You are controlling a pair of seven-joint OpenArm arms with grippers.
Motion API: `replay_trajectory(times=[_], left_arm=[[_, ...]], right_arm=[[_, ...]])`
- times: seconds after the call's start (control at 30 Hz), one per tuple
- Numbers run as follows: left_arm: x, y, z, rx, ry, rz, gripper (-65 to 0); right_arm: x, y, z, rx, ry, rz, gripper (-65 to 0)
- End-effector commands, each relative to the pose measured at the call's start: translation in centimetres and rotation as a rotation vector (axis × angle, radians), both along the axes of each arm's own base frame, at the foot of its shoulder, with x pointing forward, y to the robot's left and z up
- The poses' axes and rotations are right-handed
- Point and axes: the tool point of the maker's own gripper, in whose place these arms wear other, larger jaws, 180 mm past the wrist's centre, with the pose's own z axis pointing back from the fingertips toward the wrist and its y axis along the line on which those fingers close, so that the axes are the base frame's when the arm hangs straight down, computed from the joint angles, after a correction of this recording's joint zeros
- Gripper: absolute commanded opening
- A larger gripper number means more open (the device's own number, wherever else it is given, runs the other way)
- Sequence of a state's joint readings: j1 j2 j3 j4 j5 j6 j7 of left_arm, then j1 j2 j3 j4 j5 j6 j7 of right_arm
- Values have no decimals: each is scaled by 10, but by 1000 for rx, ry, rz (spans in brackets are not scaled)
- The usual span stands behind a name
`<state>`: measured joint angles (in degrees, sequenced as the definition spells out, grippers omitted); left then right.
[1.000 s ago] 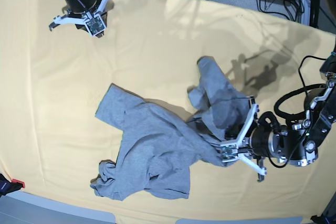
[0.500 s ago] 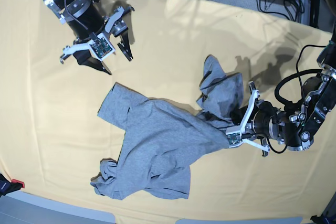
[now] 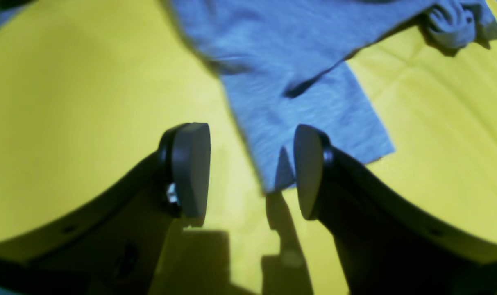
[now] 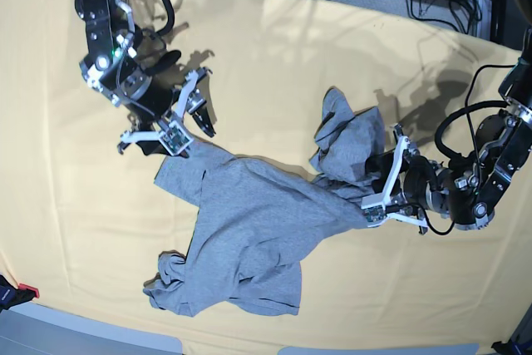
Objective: Layout the t-shirt on the table in an organized manner, then fold the t-shirt properly
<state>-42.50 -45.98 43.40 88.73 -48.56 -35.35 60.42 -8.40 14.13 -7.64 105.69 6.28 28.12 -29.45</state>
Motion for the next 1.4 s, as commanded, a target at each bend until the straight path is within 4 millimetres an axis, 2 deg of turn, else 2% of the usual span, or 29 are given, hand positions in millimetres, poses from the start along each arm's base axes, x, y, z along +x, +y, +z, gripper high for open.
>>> replay_trajectory(times=[0.0,0.03,0.07,0.17,0.27,0.47,0.63,0.77,0.87,1.03,1.2,1.37], left_arm=[[9,1,14,-20,-38,9,-392],[7,1,12,-20,-33,10,-392],[6,1,11,-20,-28,9,-392],[3,1,7,-20,-17,9,-392],[3,1,7,-17,-19,10,-392],[4,2,7,-11,-23,10,-394],[4,1,7,-21,-27,9,-394],[4,0,8,-26,-27,8,-394],[4,0,8,-26,-28,8,-394],[4,-12,8,-49,-26,-8,-394],[4,-28,8,-76,-26,-32,-394],[4,-45,8,-105,-26,-57,-394]], right_arm=[[8,5,8,20,-30,17,-308],[11,7,2,17,-14,28,-317],[13,11,-4,11,1,41,-354],[21,14,-21,-59,26,73,-530],[34,7,-18,-112,6,44,-639],[62,-25,-5,-194,5,-130,-650],[59,-51,10,-293,-6,-188,-650],[46,-85,31,-412,-78,-304,-650],[29,-107,43,-510,-136,-385,-650],[-8,-126,51,-548,-145,-449,-650],[-46,-160,64,-585,-128,-575,-650],[-85,-188,67,-642,-67,-645,-650]])
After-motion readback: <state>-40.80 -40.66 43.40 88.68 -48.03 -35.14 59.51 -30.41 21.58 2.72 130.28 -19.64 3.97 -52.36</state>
